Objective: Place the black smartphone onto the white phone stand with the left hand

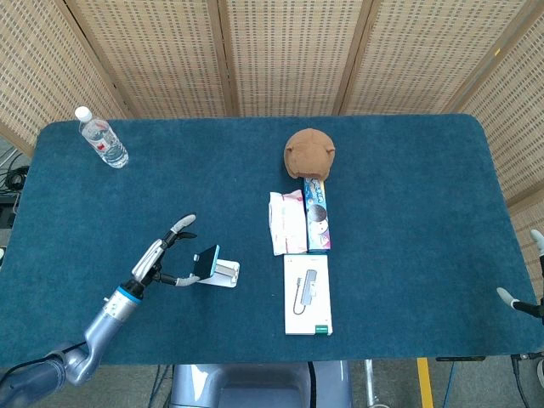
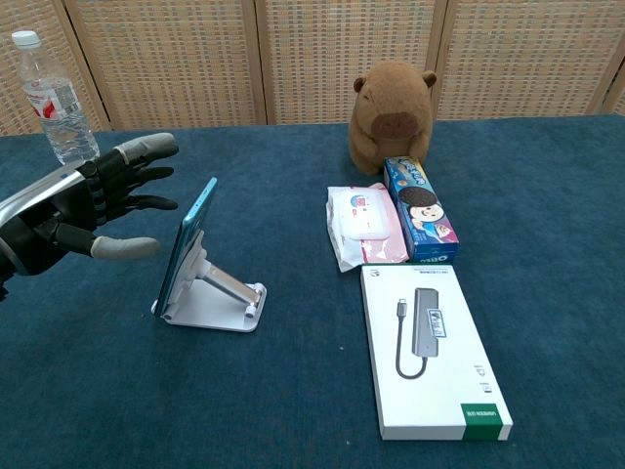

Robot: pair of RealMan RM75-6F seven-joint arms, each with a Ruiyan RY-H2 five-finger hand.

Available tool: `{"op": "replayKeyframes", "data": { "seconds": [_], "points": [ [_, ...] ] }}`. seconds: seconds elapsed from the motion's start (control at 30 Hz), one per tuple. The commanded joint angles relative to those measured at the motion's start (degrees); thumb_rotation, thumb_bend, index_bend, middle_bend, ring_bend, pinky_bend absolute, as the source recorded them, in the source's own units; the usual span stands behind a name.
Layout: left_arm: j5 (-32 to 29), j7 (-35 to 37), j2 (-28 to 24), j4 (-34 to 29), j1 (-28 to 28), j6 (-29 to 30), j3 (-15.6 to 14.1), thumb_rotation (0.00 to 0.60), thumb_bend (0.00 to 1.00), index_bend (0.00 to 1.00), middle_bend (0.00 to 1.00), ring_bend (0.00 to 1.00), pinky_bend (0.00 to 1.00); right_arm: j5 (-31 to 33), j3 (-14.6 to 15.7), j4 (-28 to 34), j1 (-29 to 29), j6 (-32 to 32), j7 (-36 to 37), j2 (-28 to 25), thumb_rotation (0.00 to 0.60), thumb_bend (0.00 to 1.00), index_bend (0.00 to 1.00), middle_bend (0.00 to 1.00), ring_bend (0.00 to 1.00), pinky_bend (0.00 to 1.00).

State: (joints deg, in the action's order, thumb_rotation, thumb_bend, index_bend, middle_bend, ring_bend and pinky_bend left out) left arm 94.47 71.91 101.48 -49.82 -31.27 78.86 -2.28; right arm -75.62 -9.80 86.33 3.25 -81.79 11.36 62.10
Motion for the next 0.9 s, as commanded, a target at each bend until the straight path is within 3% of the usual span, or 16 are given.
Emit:
{"op": "replayKeyframes", "data": {
  "seconds": [0.03,0.17,0.27,0.33,0.4,0.5,0.6,0.7,0.9],
  "points": [
    [0.8,1.0,-1.6,-1.4,0.6,3.1,0.4,0.600,0.00,0.00,0.00,0.02,0.14,-0.1,0.0,0.1,0.0,-0.1,0.0,0.0,0.600,0.10,0.05,0.00,0.00,0.00],
    [2.4,-0.6,-6.2,-5.3,1.2,7.3,0.5,0.600,0.00,0.00,0.00,0.00,0.09,-0.5,0.1,0.3,-0.1,-0.4,0.1,-0.1,0.600,0.10,0.05,0.00,0.00,0.00],
    [3.3,-6.3,-12.2,-10.0,1.4,8.4,0.2,0.600,0.00,0.00,0.00,0.00,0.02,-0.9,0.2,0.6,-0.2,-0.9,0.0,-0.2,0.600,0.10,0.05,0.00,0.00,0.00],
    [4.4,-18.5,-23.2,-14.8,1.1,4.2,-2.4,0.600,0.00,0.00,0.00,0.00,0.00,-1.2,0.2,0.8,-0.4,-1.3,-0.1,-0.2,0.600,0.10,0.05,0.00,0.00,0.00],
    [1.8,-26.5,-31.4,-24.3,1.8,1.8,-2.4,0.600,0.00,0.00,0.00,0.00,0.00,-1.4,0.3,1.0,-0.5,-1.6,0.0,-0.3,0.600,0.10,0.05,0.00,0.00,0.00],
    [-2.1,-34.2,-38.0,-32.0,3.8,0.7,-2.1,0.600,0.00,0.00,0.00,0.00,0.00,-1.6,0.4,1.2,-0.6,-1.8,0.0,-0.4,0.600,0.10,0.05,0.00,0.00,0.00],
    [-5.4,-40.5,-41.8,-35.9,5.6,-0.7,-2.4,0.600,0.00,0.00,0.00,0.00,0.00,-1.8,0.4,1.3,-0.7,-2.1,0.1,-0.5,0.600,0.10,0.05,0.00,0.00,0.00],
    [-11.7,-51.7,-43.9,-39.3,8.3,-2.0,-2.1,0.600,0.00,0.00,0.00,0.00,0.00,-2.1,0.5,1.5,-0.8,-2.5,0.0,-0.5,0.600,0.10,0.05,0.00,0.00,0.00],
    [-14.3,-55.8,-44.1,-41.1,10.7,-1.3,-1.4,0.600,0.00,0.00,0.00,0.00,0.00,-2.5,0.6,1.7,-1.0,-2.9,-0.3,-0.5,0.600,0.10,0.05,0.00,0.00,0.00]
  ]
}}
